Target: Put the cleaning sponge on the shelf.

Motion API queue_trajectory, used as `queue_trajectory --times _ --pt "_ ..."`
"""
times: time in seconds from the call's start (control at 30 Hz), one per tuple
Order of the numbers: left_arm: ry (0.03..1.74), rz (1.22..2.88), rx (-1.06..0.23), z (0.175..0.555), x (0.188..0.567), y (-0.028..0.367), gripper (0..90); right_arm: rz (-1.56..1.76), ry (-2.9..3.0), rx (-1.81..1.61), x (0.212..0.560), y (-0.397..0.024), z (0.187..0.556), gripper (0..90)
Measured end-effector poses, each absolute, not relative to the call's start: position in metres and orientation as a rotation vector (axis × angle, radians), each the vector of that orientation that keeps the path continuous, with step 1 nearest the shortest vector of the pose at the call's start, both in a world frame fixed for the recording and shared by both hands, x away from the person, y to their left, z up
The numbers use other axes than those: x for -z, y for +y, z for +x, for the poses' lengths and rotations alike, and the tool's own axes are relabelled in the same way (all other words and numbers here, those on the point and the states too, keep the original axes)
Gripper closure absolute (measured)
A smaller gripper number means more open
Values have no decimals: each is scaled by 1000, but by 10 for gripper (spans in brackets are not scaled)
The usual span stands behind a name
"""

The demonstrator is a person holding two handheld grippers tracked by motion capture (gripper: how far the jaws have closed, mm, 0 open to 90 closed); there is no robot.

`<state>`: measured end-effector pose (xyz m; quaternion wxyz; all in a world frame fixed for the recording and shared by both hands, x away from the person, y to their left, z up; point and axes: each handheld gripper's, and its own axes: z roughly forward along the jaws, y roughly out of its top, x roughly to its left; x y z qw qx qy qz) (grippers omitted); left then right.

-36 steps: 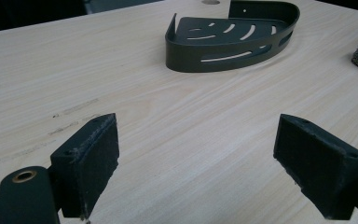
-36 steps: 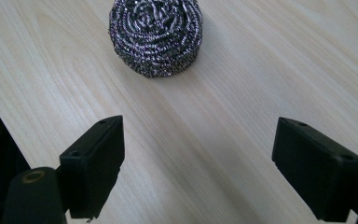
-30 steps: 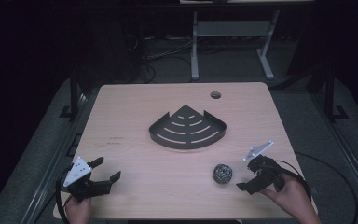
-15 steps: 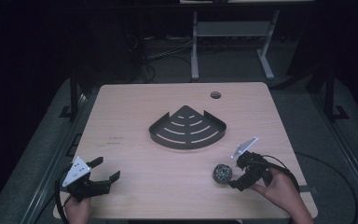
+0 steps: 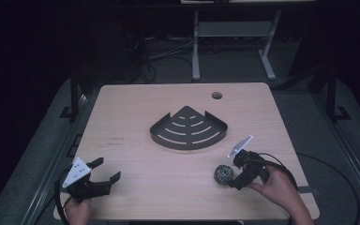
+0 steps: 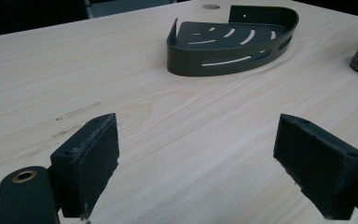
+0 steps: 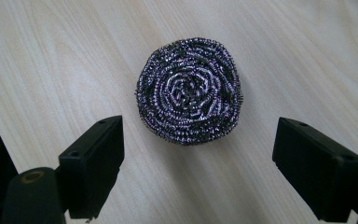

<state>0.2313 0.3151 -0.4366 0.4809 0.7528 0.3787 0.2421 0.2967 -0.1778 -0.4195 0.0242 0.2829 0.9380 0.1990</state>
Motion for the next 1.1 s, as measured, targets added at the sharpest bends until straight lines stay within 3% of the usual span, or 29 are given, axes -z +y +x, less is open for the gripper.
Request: queue_trajectory --times 1.1 --pt "925 1832 -590 231 435 318 135 793 2999 -454 432 -143 316 160"
